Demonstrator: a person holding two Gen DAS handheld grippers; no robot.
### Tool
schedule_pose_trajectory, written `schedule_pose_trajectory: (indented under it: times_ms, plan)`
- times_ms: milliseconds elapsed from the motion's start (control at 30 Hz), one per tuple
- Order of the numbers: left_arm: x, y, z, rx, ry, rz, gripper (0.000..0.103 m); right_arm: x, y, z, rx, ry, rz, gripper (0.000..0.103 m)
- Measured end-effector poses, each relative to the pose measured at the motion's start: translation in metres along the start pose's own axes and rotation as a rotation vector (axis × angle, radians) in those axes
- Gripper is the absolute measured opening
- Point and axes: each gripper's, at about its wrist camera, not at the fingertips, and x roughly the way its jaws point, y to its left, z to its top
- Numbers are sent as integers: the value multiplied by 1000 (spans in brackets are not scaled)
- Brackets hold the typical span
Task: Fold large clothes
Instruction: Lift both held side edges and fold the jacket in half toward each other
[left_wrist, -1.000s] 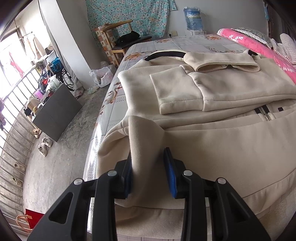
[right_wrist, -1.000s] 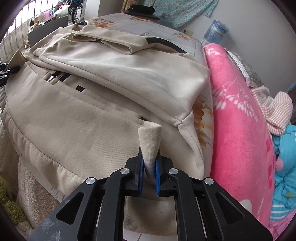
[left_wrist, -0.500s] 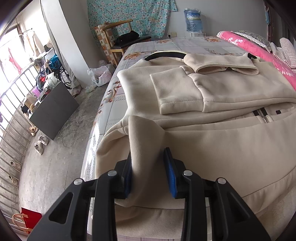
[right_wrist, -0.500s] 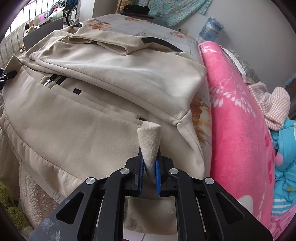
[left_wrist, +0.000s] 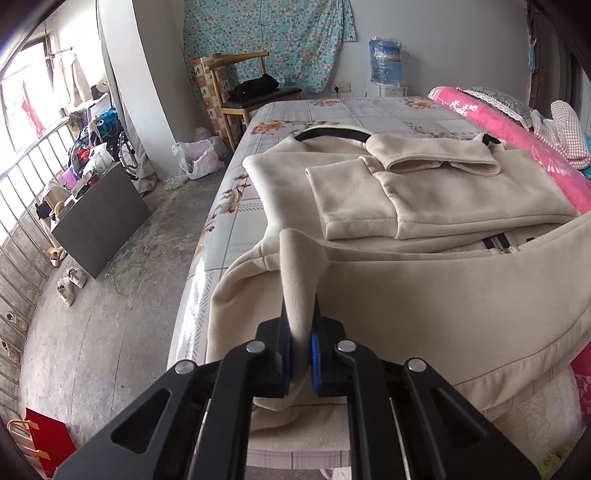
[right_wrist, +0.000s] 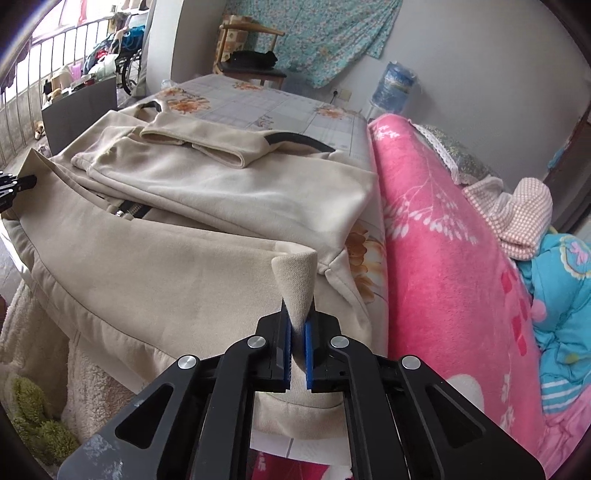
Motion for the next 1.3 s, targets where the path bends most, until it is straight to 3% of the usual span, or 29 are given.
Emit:
schedule_pose_trajectory:
  times_ms: [233, 367, 533, 700, 867, 1000, 1100, 1133, 1167, 1200, 1233, 1300]
  plan:
    - [-65, 8, -5, -7, -153, -7, 6, -52, -7, -7, 56, -123, 1, 3]
    - [-93, 11, 9, 14, -226, -2, 6, -70, -17, 1, 87, -200, 6, 3]
    - [-97, 20, 56, 4, -292, -30, 6, -71, -34, 37, 91, -287, -4, 3]
    - [-65, 31, 123, -1, -306, -60, 6, -40, -61, 95, 107, -334, 15, 3]
    - [10, 32, 193, 14, -226, -84, 6, 34, -81, 157, 129, -283, 56, 3]
    - [100, 28, 222, 9, -59, -127, 7, 118, -84, 182, 152, -164, 83, 3]
    - [165, 23, 219, -1, 98, -152, 12, 178, -82, 182, 177, -36, 103, 5]
    - [181, 23, 216, -11, 143, -153, 15, 195, -81, 179, 184, 10, 101, 8]
    - [192, 26, 214, -31, 172, -156, 25, 208, -81, 175, 193, 47, 92, 12]
    - [196, 30, 212, -57, 178, -159, 34, 213, -84, 171, 209, 61, 78, 24]
    - [194, 37, 212, -89, 167, -168, 35, 213, -88, 168, 230, 60, 60, 33]
    - [180, 53, 213, -153, 114, -199, 36, 203, -98, 166, 263, 21, 48, 38]
